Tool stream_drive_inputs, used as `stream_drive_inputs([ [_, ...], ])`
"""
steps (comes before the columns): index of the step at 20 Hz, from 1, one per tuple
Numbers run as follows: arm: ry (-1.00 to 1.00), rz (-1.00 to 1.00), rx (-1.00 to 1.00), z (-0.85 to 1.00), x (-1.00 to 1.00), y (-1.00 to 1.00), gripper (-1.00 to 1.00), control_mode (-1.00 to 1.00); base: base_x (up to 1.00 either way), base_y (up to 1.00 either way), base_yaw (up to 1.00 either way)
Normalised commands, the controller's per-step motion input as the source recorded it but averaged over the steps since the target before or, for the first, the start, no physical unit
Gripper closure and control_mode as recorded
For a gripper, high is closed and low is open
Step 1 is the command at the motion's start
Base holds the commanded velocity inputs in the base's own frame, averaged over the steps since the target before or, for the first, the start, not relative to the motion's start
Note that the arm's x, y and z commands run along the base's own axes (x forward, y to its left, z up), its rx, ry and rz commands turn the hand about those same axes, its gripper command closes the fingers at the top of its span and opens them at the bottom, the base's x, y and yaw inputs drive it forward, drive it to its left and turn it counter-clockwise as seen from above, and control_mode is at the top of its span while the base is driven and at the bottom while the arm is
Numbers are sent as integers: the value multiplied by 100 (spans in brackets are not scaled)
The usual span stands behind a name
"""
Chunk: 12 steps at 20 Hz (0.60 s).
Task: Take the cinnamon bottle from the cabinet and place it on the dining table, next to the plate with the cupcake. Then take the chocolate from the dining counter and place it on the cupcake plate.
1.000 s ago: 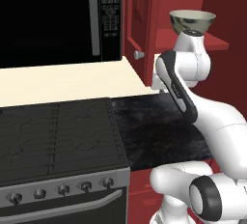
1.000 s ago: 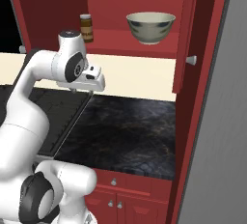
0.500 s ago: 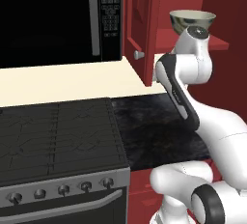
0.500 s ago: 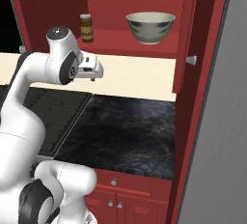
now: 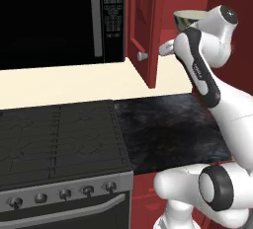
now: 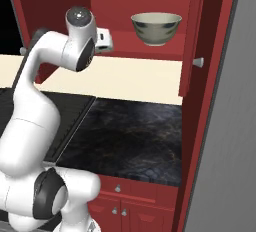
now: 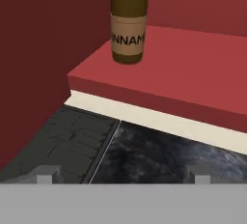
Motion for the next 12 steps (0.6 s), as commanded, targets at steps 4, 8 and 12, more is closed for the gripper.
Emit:
stream_drive_inputs([
  [4,-17,9,6,62,95,12,-100,-100,0,0,0],
  [8,-2,-6,1,11,98,26,-100,-100,0,0,0],
  [12,0,-3,2,0,81,47,-100,-100,0,0,0],
])
